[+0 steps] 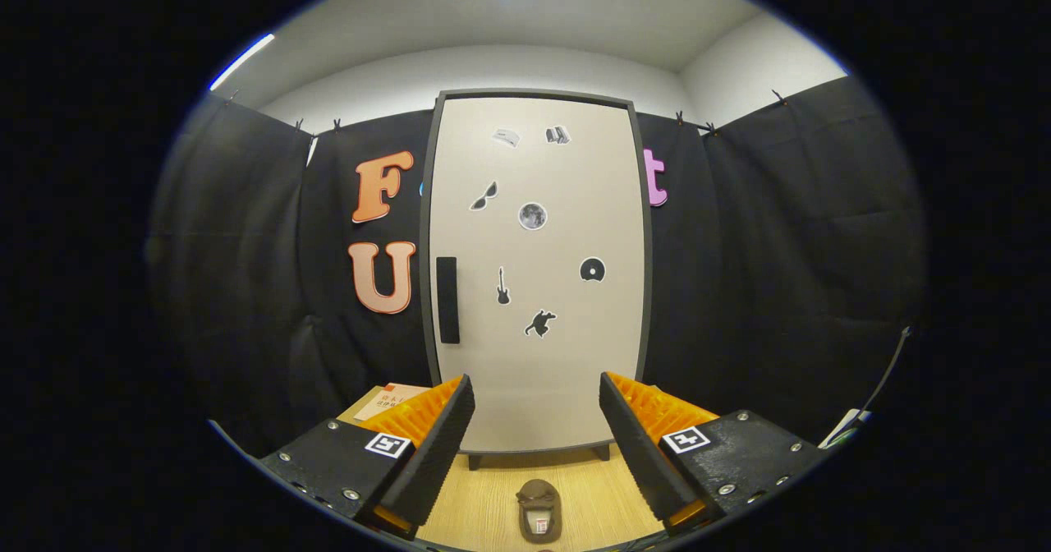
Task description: Open the shoe cabinet door, grab the shoes and put them into the shoe cabinet, then close the shoe cabinet door.
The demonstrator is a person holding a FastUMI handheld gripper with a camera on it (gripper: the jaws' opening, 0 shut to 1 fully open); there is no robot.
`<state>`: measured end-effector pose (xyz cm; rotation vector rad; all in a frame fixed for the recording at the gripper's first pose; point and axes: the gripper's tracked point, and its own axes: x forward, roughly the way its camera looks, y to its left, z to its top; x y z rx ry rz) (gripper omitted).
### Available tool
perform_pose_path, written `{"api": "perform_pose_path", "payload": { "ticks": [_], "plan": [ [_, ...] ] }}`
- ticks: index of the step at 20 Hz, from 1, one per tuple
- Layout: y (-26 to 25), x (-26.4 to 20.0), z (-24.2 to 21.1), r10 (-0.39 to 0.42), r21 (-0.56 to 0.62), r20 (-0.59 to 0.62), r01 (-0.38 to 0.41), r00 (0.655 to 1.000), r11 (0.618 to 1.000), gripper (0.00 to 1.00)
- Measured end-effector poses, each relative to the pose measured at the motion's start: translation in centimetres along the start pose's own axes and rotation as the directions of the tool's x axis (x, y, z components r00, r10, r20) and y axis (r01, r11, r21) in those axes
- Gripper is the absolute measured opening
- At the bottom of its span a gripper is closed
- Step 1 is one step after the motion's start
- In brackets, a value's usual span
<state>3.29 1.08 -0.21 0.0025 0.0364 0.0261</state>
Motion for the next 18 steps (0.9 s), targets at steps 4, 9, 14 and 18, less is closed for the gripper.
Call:
{"api": "perform_pose_path", "payload": {
  "ticks": [4,9,14,18],
  "plan": [
    [1.7,2.1,0.2,0.03,0.02,-0.002,-0.03,1.0,0.999,0.96],
    [4.5,5.3,0.1,0.071,0.014,-0.005,-0.071,0.997,0.997,0.96],
    [7.0,8.6,0.9,0.105,0.017,0.013,-0.105,0.994,0.994,0.96],
    [9.0,11.8,1.4,0.128,0.017,0.02,-0.128,0.992,0.992,0.96]
  ]
}}
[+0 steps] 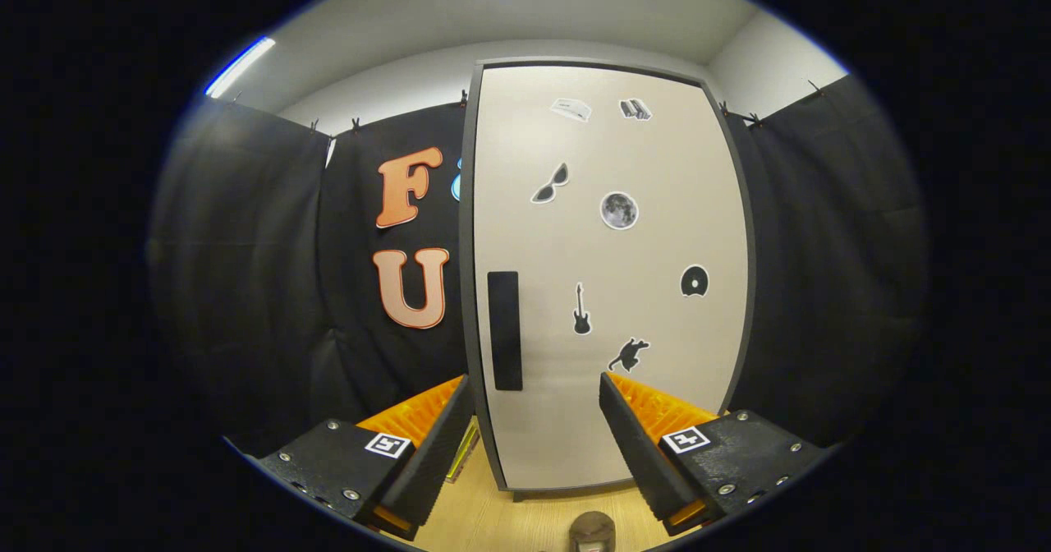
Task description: Open the shoe cabinet door, grab the shoes and put them into the shoe cabinet, then close the shoe cabinet door.
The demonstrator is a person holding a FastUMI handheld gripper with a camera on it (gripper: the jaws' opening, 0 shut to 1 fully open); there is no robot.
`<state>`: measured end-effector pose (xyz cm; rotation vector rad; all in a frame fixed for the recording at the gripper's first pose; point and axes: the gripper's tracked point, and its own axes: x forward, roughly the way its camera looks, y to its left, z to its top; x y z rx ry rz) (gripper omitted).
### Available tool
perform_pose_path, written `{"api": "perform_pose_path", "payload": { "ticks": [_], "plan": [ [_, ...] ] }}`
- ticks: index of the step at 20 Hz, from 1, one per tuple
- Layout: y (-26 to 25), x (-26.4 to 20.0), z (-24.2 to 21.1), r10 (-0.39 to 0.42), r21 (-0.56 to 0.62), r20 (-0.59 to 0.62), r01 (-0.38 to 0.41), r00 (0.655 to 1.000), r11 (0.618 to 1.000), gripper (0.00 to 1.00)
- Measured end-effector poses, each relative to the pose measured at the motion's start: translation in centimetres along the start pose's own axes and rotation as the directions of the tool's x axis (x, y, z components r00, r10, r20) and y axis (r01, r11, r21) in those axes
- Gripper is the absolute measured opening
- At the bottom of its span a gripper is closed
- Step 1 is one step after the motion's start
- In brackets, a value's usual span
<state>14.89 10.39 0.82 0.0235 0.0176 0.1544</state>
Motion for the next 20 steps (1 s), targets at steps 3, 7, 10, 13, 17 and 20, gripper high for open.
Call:
{"api": "perform_pose_path", "payload": {
  "ticks": [3,7,10,13,17,20],
  "plan": [
    [0.7,2.2,0.4,0.009,-0.013,0.014,-0.009,1.0,1.0,0.96],
    [1.7,5.1,0.6,0.024,-0.012,0.019,-0.023,1.0,1.0,0.96],
    [1.9,7.0,0.4,0.022,-0.013,0.017,-0.021,1.0,1.0,0.96],
    [2.0,8.6,0.3,0.018,-0.001,0.023,-0.018,1.0,1.0,0.94],
    [2.0,10.1,-0.1,0.012,0.007,0.013,-0.012,1.0,1.0,0.84],
    [2.2,11.1,-0.2,0.015,0.014,0.013,-0.015,1.0,1.0,0.74]
  ]
}}
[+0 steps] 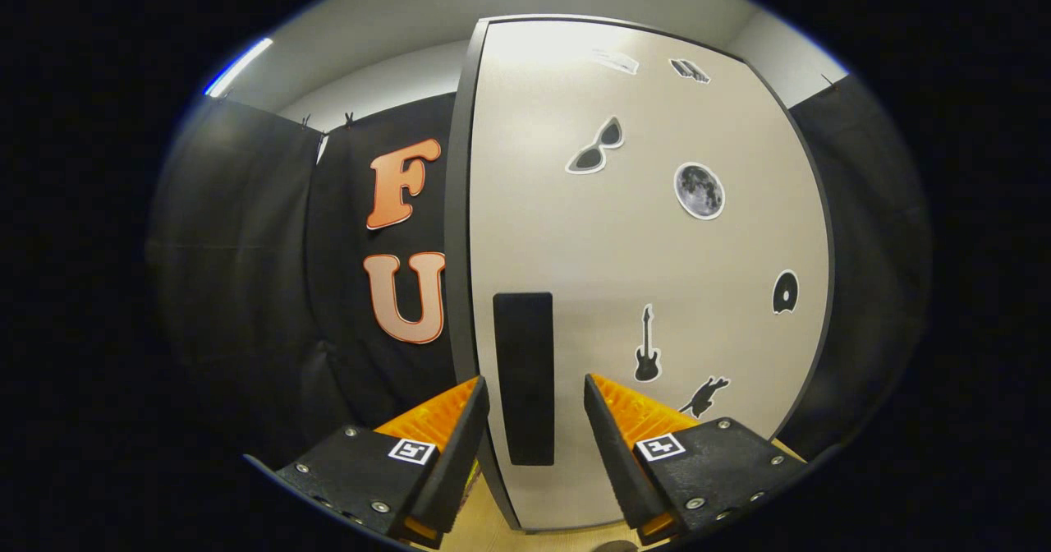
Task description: Open the shoe cabinet door, grab the shoes and put them into the shoe cabinet, then close the shoe cabinet door.
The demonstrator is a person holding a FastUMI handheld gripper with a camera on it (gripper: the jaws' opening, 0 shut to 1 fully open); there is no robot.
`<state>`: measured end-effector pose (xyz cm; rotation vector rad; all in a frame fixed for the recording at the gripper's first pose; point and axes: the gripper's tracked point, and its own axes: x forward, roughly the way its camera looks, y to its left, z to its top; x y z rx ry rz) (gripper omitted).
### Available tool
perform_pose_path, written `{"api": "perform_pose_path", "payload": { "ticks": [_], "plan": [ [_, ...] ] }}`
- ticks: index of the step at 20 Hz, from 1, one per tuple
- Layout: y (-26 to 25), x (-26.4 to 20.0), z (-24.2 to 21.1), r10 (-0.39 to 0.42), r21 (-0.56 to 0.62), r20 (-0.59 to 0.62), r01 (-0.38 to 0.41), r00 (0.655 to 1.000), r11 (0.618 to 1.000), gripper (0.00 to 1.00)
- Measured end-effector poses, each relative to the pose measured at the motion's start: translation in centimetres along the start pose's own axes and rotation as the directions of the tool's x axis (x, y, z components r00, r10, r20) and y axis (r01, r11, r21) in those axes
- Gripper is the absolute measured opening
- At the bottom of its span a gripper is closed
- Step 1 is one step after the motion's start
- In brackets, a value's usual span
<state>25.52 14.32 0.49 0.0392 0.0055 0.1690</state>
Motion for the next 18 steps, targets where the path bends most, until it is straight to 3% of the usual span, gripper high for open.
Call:
{"api": "perform_pose_path", "payload": {
  "ticks": [4,5,7,18],
  "plan": [
    [-0.1,1.0,-0.4,-0.009,0.011,-0.009,0.009,1.0,1.0,0.58],
    [0.2,1.0,-0.7,-0.001,0.016,-0.014,0.001,1.0,1.0,0.48],
    [0.3,1.1,-0.6,-0.006,0.016,-0.015,0.006,1.0,1.0,0.38],
    [0.0,-1.0,-0.4,0.0,0.048,-0.001,0.0,1.0,0.999,0.26]
  ]
}}
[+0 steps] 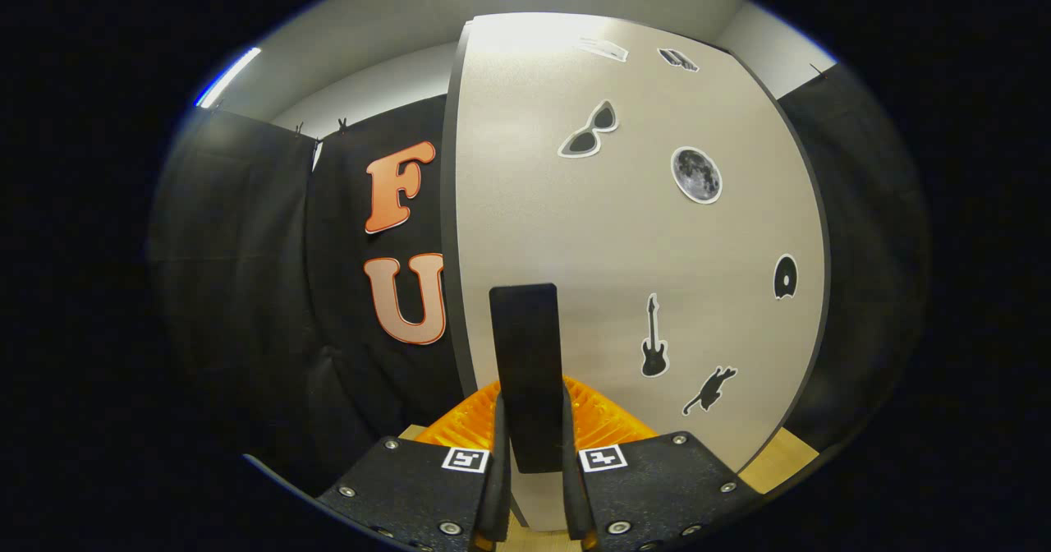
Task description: Open the shoe cabinet door, grab the shoes and put them into the shoe cabinet, then close the shoe cabinet door.
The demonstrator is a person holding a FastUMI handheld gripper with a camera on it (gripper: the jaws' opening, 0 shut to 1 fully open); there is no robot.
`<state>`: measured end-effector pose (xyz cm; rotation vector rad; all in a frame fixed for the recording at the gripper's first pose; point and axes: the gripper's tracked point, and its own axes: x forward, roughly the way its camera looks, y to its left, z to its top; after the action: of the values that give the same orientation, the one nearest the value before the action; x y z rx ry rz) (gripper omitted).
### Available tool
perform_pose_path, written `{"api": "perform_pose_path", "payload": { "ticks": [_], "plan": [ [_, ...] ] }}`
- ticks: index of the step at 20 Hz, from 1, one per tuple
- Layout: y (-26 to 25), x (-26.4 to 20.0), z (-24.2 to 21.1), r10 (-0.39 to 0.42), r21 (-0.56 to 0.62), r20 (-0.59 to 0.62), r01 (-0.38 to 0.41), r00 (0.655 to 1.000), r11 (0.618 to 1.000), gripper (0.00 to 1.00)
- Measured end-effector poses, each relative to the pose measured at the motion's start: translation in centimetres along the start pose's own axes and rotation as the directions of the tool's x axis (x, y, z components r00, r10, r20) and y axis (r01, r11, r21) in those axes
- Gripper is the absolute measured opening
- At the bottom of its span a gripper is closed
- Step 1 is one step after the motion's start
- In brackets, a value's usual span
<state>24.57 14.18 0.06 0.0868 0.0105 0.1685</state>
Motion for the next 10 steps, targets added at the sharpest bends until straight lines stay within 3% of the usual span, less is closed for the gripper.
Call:
{"api": "perform_pose_path", "payload": {
  "ticks": [10],
  "plan": [
    [-2.0,-5.0,0.1,-0.074,0.037,0.012,0.073,0.997,0.997,0.24]
  ]
}}
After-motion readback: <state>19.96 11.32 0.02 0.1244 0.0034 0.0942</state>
